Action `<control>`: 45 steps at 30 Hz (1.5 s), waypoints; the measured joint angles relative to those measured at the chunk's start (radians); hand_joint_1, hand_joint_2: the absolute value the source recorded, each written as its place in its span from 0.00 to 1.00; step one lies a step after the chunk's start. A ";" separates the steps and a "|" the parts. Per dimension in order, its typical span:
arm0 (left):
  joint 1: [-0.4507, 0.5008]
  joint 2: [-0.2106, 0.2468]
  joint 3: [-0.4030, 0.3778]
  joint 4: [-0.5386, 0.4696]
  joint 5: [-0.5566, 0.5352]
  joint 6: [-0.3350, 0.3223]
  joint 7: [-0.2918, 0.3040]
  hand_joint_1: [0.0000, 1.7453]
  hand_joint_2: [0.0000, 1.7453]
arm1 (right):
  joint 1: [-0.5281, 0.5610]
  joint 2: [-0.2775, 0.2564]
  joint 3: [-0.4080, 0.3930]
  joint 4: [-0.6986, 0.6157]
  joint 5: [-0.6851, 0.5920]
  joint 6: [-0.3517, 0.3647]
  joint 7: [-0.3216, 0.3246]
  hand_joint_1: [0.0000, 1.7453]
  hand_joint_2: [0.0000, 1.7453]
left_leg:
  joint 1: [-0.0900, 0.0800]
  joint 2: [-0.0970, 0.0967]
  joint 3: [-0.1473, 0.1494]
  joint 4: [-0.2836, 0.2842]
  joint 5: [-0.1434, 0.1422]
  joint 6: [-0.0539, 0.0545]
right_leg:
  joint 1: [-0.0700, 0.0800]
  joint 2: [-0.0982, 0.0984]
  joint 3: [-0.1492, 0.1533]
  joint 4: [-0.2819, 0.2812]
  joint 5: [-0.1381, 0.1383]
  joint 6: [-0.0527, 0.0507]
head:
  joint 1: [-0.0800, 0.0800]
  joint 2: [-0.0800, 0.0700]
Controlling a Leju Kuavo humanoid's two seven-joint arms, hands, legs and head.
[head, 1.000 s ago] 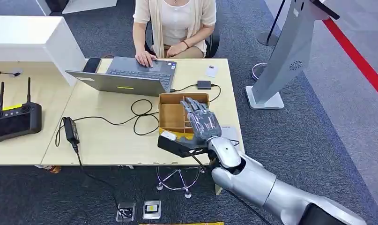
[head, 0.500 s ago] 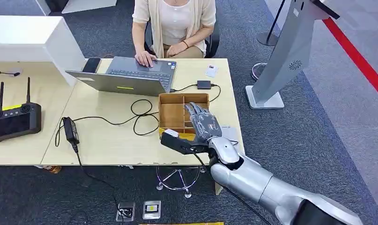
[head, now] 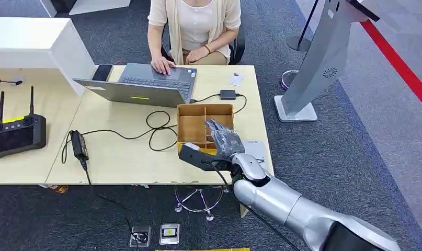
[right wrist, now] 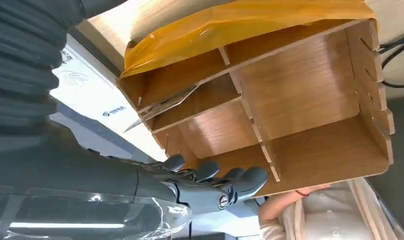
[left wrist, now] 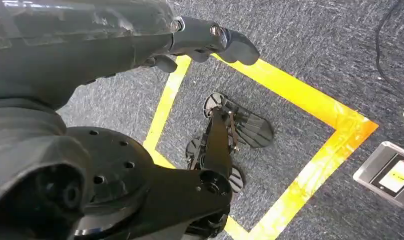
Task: Pass the card to the sensor for recognition and then transmit it.
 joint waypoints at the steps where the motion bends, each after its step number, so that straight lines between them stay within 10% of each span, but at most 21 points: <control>1: 0.000 0.000 -0.001 0.000 0.001 0.000 0.000 0.00 0.00 | -0.001 0.002 0.001 0.004 -0.002 -0.001 -0.001 0.00 1.00 | 0.000 0.000 0.000 0.000 0.000 0.000 | 0.000 0.000 0.000 0.000 0.000 0.000 | 0.000 0.000; 45: 0.004 0.014 -0.050 0.000 0.042 -0.003 -0.001 0.00 0.00 | -0.046 0.008 0.027 0.100 -0.046 -0.020 -0.009 0.00 1.00 | 0.000 0.000 0.000 0.000 0.000 0.000 | 0.000 0.000 0.000 0.000 0.000 0.000 | 0.000 0.000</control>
